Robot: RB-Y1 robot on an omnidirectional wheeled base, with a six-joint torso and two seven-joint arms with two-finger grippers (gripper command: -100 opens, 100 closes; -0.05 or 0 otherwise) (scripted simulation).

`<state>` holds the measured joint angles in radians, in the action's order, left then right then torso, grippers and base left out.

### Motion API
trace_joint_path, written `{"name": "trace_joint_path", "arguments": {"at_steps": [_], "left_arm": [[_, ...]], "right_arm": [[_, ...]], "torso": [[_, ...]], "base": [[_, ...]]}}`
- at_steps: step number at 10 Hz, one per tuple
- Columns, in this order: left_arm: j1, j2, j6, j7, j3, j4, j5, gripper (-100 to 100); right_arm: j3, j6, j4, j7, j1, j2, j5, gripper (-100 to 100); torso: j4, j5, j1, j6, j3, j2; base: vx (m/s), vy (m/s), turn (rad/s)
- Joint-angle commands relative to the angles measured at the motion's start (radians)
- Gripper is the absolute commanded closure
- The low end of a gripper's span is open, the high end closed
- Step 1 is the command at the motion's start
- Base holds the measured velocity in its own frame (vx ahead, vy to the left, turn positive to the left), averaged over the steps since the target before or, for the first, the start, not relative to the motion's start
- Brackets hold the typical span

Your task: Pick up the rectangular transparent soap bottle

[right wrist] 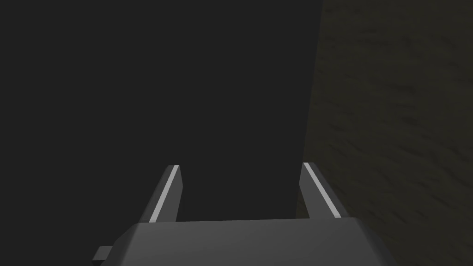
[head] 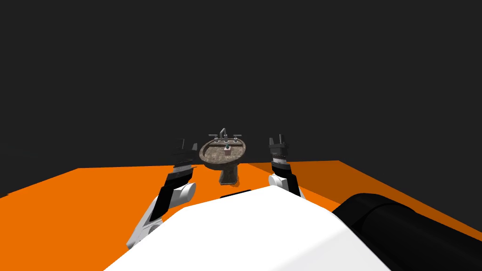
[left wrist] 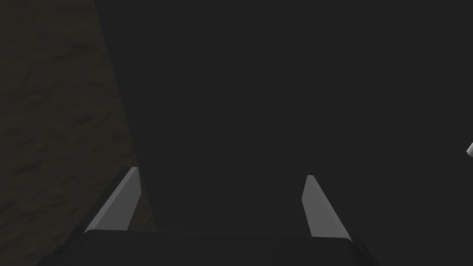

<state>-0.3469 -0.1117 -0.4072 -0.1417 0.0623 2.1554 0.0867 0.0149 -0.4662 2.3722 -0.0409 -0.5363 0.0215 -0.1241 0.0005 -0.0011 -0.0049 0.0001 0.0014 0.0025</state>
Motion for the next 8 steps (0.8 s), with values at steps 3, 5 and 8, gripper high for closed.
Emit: {"name": "trace_joint_path", "arguments": {"at_steps": [3,5,8], "left_arm": [[0.088,-0.021,0.036,0.019,0.027,-0.096,0.0,-100],[0.131,-0.027,0.052,0.025,0.038,-0.15,0.001,-100],[0.212,-0.035,0.086,0.039,0.062,-0.238,0.001,-100]], "right_arm": [[0.0,0.0,0.0,0.0,0.0,0.0,0.0,0],[0.0,0.0,0.0,0.0,0.0,0.0,0.0,0],[0.0,0.0,0.0,0.0,0.0,0.0,0.0,0]], "torso": [[0.0,0.0,0.001,0.0,0.0,0.0],[0.0,0.0,0.001,0.0,0.0,0.0],[0.0,0.0,0.001,0.0,0.0,-0.001]], "base": [[-0.045,-0.059,0.012],[-0.034,-0.05,0.011],[-0.041,-0.067,0.017]]}}
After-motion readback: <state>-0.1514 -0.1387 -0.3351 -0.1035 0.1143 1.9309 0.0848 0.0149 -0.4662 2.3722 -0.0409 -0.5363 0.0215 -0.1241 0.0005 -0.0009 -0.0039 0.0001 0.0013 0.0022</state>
